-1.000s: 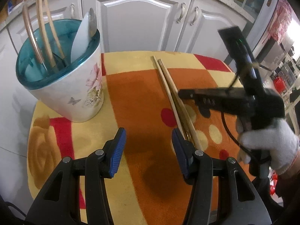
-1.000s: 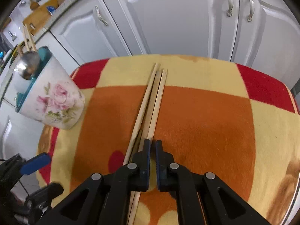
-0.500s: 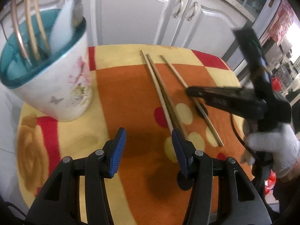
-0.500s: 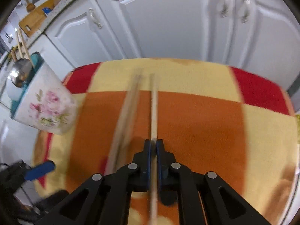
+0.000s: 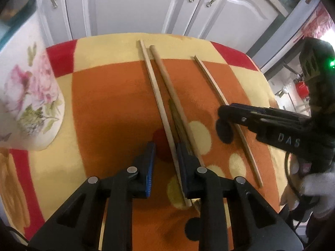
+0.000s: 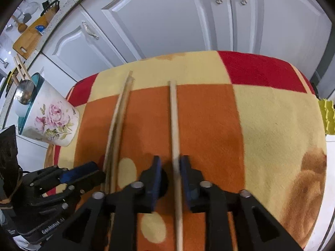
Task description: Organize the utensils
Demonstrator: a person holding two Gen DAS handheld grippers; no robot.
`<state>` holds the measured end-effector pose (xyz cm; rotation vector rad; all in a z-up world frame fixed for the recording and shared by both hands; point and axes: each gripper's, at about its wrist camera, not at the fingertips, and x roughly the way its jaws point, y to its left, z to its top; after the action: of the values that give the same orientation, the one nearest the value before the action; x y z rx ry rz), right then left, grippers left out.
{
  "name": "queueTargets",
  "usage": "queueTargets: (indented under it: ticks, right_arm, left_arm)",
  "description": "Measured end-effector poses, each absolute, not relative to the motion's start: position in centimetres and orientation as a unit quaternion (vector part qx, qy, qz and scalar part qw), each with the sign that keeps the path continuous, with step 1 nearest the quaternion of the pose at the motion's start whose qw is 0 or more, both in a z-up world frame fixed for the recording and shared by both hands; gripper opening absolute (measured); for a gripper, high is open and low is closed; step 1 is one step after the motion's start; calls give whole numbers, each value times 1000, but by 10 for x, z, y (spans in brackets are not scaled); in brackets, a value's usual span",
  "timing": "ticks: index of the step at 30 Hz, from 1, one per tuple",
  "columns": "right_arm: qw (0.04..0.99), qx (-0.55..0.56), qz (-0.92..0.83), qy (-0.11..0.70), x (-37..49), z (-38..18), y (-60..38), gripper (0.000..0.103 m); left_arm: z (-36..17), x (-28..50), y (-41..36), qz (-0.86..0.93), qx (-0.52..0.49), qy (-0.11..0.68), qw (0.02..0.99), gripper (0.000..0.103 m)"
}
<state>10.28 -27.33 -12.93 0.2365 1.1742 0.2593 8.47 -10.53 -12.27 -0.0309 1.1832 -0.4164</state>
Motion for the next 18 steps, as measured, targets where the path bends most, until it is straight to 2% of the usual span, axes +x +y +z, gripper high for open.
queueTargets:
  ticks: [2, 3, 5, 8, 18]
  right_arm:
    - [823, 95, 121, 547, 105, -129, -265, 28]
    - [826, 87, 120, 544, 106, -129, -262, 26]
    - [827, 89, 116, 542, 107, -131, -263, 6]
    - [822, 105, 124, 546, 101, -131, -272, 6]
    - [786, 96, 168, 586, 37, -131, -273, 6]
  left_arm:
    - [-122, 89, -106, -189, -19, 556, 809, 19]
    - [-122, 91, -105, -186, -23, 558, 809, 15]
    - [-121, 87, -97, -195, -34, 557, 807, 6]
    - [-118, 70, -81, -204, -36, 559, 803, 0]
    - [-119, 4, -46, -223, -11, 575, 787, 0]
